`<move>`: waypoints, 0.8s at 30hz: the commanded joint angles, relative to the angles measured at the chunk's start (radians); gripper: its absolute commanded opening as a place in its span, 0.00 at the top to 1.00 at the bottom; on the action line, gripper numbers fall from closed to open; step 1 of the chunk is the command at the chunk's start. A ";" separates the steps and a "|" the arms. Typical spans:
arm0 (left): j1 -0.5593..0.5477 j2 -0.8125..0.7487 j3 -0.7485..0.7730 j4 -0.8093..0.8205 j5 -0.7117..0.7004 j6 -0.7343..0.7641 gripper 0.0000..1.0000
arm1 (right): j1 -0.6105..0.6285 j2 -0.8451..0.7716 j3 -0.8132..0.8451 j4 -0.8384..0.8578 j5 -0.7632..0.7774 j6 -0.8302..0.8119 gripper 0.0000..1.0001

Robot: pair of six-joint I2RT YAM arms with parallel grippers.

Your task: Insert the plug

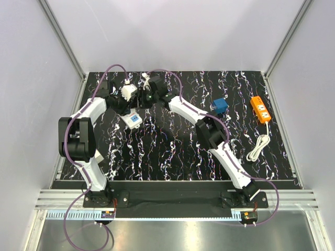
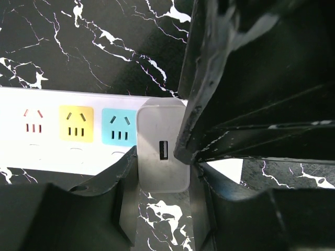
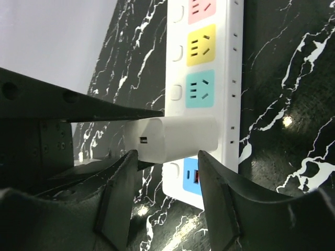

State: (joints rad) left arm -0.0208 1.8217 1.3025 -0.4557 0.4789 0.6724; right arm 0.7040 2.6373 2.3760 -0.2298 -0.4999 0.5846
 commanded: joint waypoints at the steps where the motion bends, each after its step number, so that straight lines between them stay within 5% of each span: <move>1: -0.008 0.050 -0.026 -0.124 -0.057 -0.016 0.93 | 0.028 0.023 0.049 -0.101 0.030 -0.058 0.44; 15: -0.018 0.005 -0.028 -0.093 -0.085 -0.030 0.71 | 0.032 0.092 0.146 -0.175 0.083 -0.092 0.50; 24: -0.019 -0.019 -0.039 -0.084 -0.100 -0.040 0.46 | 0.049 0.135 0.184 -0.201 0.109 -0.091 0.55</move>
State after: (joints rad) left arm -0.0341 1.8172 1.2816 -0.4725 0.4046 0.6540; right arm 0.7223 2.7056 2.5355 -0.3695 -0.4530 0.5320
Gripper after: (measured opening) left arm 0.494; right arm 0.467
